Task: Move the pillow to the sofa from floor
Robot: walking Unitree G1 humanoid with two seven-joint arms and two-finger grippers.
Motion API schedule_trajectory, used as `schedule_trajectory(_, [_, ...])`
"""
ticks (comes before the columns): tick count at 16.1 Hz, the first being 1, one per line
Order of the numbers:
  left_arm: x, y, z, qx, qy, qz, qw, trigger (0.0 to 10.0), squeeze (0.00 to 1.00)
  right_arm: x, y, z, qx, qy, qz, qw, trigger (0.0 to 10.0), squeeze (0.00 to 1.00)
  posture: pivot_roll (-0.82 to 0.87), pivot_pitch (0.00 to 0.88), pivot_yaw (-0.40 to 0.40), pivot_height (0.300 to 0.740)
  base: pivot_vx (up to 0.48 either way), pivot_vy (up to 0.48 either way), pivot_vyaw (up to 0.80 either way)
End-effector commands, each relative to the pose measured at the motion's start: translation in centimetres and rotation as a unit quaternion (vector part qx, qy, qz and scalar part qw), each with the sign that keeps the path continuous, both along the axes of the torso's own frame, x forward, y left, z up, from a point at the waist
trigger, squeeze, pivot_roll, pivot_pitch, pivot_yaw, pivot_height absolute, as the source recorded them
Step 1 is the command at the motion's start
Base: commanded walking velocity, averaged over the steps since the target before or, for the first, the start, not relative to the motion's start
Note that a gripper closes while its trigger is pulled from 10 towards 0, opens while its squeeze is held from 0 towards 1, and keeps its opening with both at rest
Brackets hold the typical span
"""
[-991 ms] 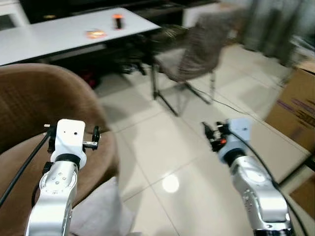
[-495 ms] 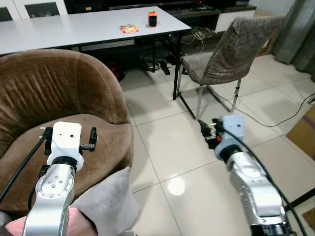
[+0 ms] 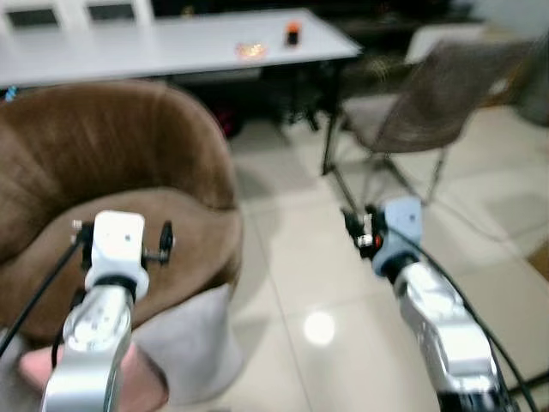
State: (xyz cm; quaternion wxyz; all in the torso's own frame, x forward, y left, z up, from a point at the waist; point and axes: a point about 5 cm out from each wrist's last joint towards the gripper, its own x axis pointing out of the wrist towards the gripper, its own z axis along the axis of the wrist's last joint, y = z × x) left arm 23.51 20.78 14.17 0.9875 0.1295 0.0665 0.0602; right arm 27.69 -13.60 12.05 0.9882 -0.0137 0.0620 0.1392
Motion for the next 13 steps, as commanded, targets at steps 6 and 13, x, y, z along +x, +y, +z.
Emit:
schedule_trajectory(6, [-0.58,0.05,-0.02,-0.021,-0.009,-0.003,1.000,10.0,0.00,-0.14,-0.10,-0.27,-0.008,0.002,-0.011,1.000,10.0,0.00,0.02,0.000,0.003,0.740,0.000,0.000,0.00])
schedule_trajectory(13, [-0.77,0.21,-0.04,-0.023,-0.007,-0.005,1.000,10.0,0.00,-0.10,-0.15,-0.56,-0.012,0.003,-0.026,1.000,10.0,0.00,0.02,0.000,0.005,0.740,0.228,0.000,0.80])
